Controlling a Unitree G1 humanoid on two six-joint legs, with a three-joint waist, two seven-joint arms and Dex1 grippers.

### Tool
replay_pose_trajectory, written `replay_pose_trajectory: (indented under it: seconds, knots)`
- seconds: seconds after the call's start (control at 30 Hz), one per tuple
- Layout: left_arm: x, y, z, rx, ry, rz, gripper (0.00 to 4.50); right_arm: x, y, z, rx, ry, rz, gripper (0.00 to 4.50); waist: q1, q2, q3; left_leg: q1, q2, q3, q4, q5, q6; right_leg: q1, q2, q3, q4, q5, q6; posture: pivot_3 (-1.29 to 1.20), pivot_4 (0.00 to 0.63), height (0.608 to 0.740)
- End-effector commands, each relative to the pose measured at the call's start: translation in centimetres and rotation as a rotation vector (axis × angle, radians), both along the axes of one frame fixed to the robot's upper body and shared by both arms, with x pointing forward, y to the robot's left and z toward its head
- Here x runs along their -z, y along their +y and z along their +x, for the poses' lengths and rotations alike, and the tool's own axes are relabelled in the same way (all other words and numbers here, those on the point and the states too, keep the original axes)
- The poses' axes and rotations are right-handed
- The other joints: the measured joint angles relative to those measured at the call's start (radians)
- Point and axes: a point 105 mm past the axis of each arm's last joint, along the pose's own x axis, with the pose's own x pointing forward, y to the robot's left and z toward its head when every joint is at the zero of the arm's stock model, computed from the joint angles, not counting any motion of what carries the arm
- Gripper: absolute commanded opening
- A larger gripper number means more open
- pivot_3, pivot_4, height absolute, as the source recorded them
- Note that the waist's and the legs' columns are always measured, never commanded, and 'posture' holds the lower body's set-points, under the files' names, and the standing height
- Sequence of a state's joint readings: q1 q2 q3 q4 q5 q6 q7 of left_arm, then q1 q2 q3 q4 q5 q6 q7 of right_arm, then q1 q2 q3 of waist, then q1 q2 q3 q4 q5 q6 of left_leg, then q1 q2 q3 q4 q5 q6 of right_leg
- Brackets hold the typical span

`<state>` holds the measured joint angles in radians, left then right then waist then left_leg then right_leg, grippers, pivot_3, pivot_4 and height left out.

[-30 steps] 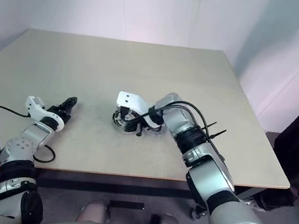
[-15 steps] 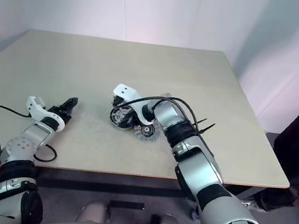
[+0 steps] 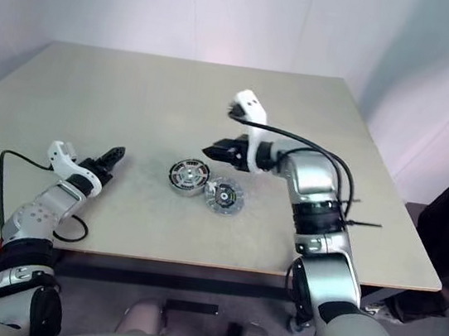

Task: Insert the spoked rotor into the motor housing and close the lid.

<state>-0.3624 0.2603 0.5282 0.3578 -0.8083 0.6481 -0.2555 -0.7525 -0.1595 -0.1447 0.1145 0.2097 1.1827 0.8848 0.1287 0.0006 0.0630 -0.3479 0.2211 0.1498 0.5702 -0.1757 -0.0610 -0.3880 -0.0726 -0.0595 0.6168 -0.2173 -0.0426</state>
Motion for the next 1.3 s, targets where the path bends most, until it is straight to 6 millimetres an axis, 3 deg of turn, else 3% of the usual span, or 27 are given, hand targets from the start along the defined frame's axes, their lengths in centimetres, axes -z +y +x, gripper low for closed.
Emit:
replay_pose_trajectory:
  seconds: [0.03, 0.17, 0.3, 0.43, 0.73, 0.83, 1.0, 1.1, 1.3]
  knots:
    - [0.1, -1.8, 1.1, 0.100, 0.030, 0.021, 3.03, -0.4, -2.9, -2.1, 0.145, 0.106, 0.171, 2.00, 0.014, 0.001, 0.000, 0.000, 0.000, 0.000, -0.001, 0.000, -0.001, 0.000, 0.000, 0.000, 0.000, 0.000, 0.000, 0.00, 0.000, 0.740]
    - [-0.8, -3.5, 2.9, 0.199, 0.029, 0.053, 3.03, 1.9, -5.4, -4.5, 0.329, 0.223, 0.226, 2.00, 0.033, 0.002, -0.001, 0.001, -0.002, 0.000, -0.005, 0.004, -0.006, 0.000, 0.000, 0.000, -0.001, -0.005, 0.008, 0.00, 0.000, 0.740]
    - [-1.5, -5.3, 4.6, 0.285, 0.033, 0.074, 3.03, 3.8, -6.7, -6.8, 0.461, 0.268, 0.275, 2.00, 0.040, 0.002, -0.001, 0.003, -0.003, 0.000, -0.010, 0.007, -0.012, 0.001, -0.001, 0.000, -0.004, -0.005, 0.010, 0.00, 0.000, 0.740]
    - [-1.5, -8.5, 5.6, 0.401, 0.044, 0.111, 3.03, 6.1, -7.9, -9.7, 0.575, 0.319, 0.258, 2.00, 0.042, 0.002, -0.001, 0.004, -0.006, -0.001, -0.016, 0.008, -0.013, 0.001, -0.002, 0.002, -0.011, -0.003, 0.013, 0.00, 0.000, 0.740]
    - [-1.5, -12.3, 6.6, 0.509, 0.038, 0.112, 3.03, 7.7, -7.3, -12.6, 0.639, 0.380, 0.228, 2.00, 0.049, 0.003, -0.002, 0.005, -0.013, -0.001, -0.025, 0.008, -0.013, 0.000, -0.004, 0.005, -0.012, -0.002, 0.020, 0.00, 0.000, 0.740]
    - [-1.4, -12.7, 6.6, 0.517, 0.036, 0.108, 3.03, 7.5, -6.6, -12.9, 0.594, 0.379, 0.241, 2.58, 0.051, 0.004, -0.002, 0.005, -0.014, -0.001, -0.025, 0.008, -0.013, 0.001, -0.005, 0.005, -0.012, -0.002, 0.021, 0.00, 0.000, 0.740]
    - [-2.1, -12.5, 6.8, 0.511, -0.020, 0.078, 3.03, 7.2, -5.8, -13.3, 0.494, 0.398, 0.303, 4.28, 0.052, 0.004, -0.002, 0.006, -0.015, -0.001, -0.025, 0.008, -0.013, 0.003, -0.008, 0.005, -0.012, -0.004, 0.018, 0.00, 0.000, 0.740]
    - [-5.3, -11.4, 7.2, 0.508, -0.159, 0.004, 3.03, 7.8, -5.8, -13.2, 0.434, 0.445, 0.320, 4.28, 0.051, 0.004, -0.002, 0.006, -0.015, -0.001, -0.025, 0.008, -0.013, 0.002, -0.008, 0.005, -0.013, -0.005, 0.018, 0.00, 0.000, 0.740]
    - [-10.9, -9.3, 6.3, 0.590, -0.350, 0.032, 3.03, 9.3, -5.9, -12.0, 0.409, 0.541, 0.281, 4.28, 0.038, 0.004, -0.002, 0.005, -0.014, -0.001, -0.025, 0.008, -0.014, 0.001, -0.007, 0.005, -0.011, -0.005, 0.017, 0.00, 0.000, 0.740]
